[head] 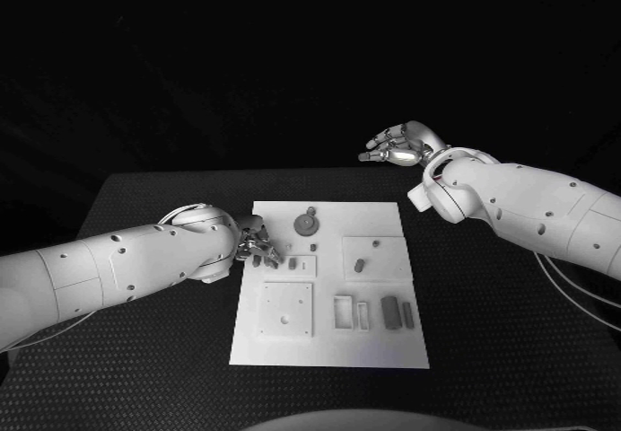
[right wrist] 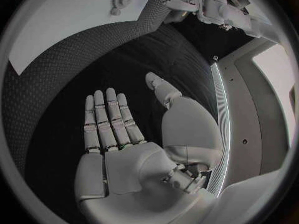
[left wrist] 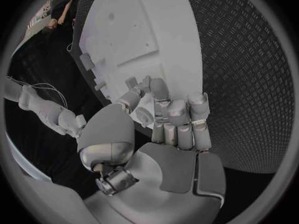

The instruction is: Assemble the parts on the task board

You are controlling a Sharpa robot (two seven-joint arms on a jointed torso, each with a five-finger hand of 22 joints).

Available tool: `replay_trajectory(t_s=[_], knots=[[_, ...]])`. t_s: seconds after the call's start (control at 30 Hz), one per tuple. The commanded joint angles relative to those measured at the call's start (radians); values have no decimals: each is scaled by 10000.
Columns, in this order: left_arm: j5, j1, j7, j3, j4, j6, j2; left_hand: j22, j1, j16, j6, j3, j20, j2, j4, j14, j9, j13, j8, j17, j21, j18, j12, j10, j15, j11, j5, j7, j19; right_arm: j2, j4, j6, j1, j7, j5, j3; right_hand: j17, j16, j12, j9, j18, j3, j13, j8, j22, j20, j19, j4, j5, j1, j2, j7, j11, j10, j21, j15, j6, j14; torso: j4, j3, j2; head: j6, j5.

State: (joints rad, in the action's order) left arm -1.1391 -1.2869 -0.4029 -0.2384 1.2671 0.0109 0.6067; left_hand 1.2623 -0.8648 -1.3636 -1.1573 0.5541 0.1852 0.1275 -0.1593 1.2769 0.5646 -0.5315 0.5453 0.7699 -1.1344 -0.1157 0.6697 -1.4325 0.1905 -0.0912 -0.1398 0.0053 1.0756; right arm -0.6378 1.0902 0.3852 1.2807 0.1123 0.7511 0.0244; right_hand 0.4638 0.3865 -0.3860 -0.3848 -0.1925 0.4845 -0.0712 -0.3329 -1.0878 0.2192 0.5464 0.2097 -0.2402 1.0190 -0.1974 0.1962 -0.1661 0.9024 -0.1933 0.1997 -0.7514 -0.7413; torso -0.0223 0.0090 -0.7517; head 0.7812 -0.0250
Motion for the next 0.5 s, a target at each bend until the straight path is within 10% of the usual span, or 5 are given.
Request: replay_trajectory(t_s=[0.03, 0.5], knots=[[182, -1, 103, 6, 12, -59, -16, 6, -188, -44, 8, 35, 707, -16, -191, -38, -27, 19, 43, -23, -17, -59, 44, 42, 36, 17, -311, 25, -10, 10, 7, -104, -6, 65, 45, -2, -10, 62, 51, 15, 149, -17, 15, -41, -14, 26, 51, -21, -64, -58, -22, 84, -45, 12, 42, 15, 48, 87, -4, 4, 1, -1, 5], [387, -1, 137, 6, 46, 43, -8, 17, -415, -80, -70, 201, 700, -542, -730, -11, -76, 40, 102, -50, -10, -25, 82, -9, 16, 37, -1123, 10, 41, 19, 3, -127, -10, 64, 44, -2, -16, 67, 51, 17, 148, -18, 16, -42, -18, 26, 56, -21, -70, -55, -17, 90, -50, 13, 50, 15, 50, 86, 6, 5, -2, 8, 16]])
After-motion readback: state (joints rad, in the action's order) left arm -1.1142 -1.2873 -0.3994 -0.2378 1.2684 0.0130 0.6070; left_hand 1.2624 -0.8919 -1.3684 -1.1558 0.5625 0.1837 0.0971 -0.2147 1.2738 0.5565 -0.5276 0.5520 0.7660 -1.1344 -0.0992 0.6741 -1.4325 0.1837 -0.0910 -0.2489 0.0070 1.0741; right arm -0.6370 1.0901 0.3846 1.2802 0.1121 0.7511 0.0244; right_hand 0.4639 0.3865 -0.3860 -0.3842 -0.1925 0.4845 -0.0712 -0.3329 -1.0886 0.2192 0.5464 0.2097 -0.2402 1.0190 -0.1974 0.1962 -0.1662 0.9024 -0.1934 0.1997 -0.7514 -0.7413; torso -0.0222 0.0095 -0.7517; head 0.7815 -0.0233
